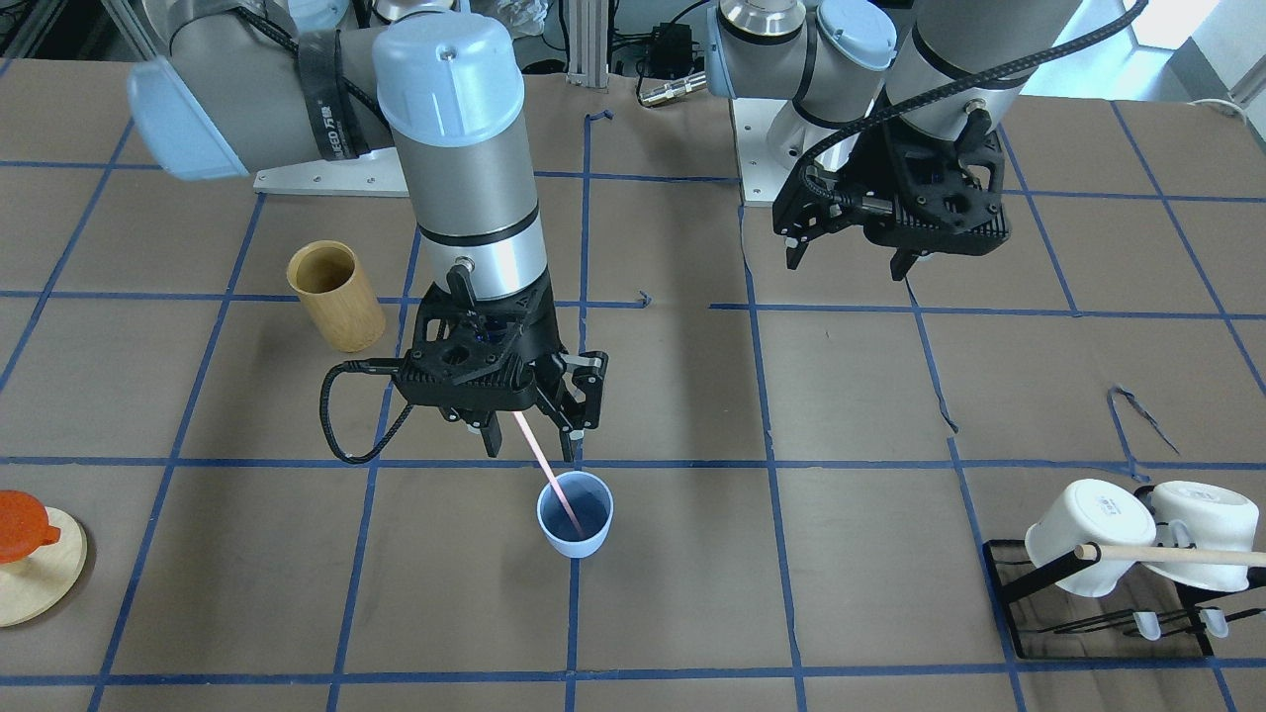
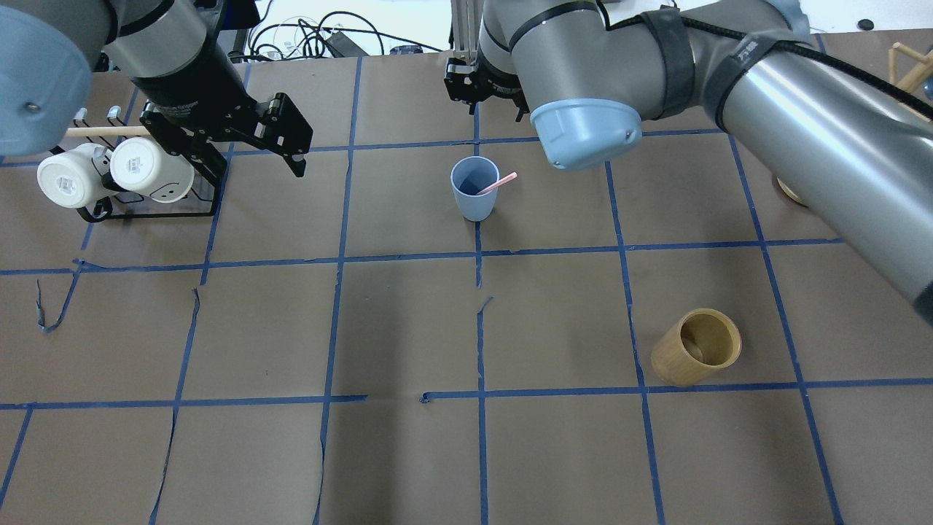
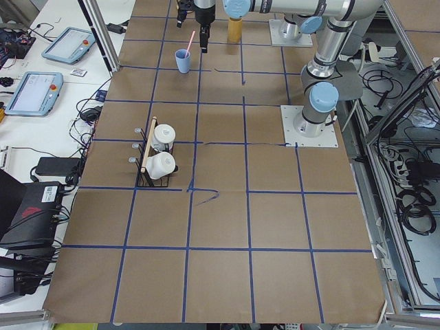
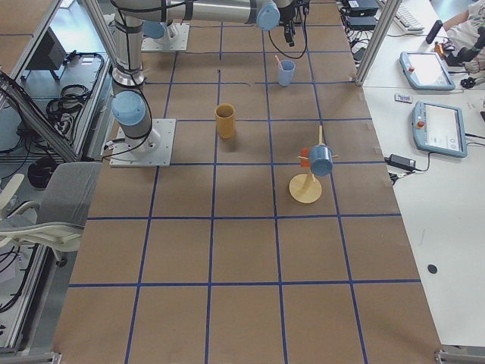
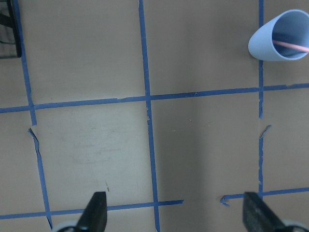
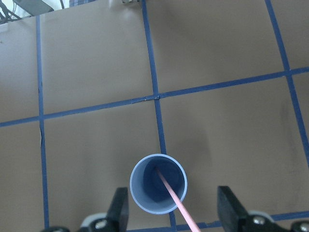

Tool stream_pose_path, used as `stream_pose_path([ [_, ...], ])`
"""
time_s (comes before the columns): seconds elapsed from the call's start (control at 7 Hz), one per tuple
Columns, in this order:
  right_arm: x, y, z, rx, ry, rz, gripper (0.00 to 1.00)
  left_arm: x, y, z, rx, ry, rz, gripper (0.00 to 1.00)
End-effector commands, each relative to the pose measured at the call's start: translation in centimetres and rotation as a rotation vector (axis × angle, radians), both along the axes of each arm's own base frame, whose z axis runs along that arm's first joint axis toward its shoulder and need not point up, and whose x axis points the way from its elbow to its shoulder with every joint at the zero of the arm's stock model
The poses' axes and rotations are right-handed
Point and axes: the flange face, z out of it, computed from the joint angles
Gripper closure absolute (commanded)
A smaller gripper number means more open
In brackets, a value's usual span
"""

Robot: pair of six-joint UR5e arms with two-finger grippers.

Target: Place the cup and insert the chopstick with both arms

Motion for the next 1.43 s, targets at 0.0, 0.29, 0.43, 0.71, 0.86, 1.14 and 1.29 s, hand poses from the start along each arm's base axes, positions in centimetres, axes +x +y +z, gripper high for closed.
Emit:
stream_pose_path([
  [0.0,-2.4,1.6,3.4,0.17,0.097,0.092,0.24,0.0,0.0,0.0,0.0,0.001,0.0,0.0],
  [0.29,-12.2,1.6,6.5,0.238,0.129,0.153,0.14,-0.1,-0.1,-0.1,0.001,0.005,0.0,0.0],
  [0.43,-14.6,3.9,7.8,0.298,0.157,0.276,0.13,-0.1,-0.1,-0.1,0.003,0.007,0.0,0.0],
  [0.71,-17.2,10.2,7.5,0.345,0.165,0.252,0.14,-0.1,-0.1,-0.1,0.001,0.007,0.0,0.0],
  [0.86,-18.9,10.0,6.4,0.279,0.152,0.218,0.14,-0.1,-0.1,-0.1,0.001,0.007,0.0,0.0],
  [1.14,-19.4,10.0,6.7,0.25,0.168,0.204,0.03,-0.1,-0.1,-0.1,0.001,0.007,0.0,0.0],
  [1.29,-19.3,10.0,7.4,0.234,0.156,0.198,0.0,-0.1,-0.1,-0.1,0.001,0.007,0.0,0.0],
])
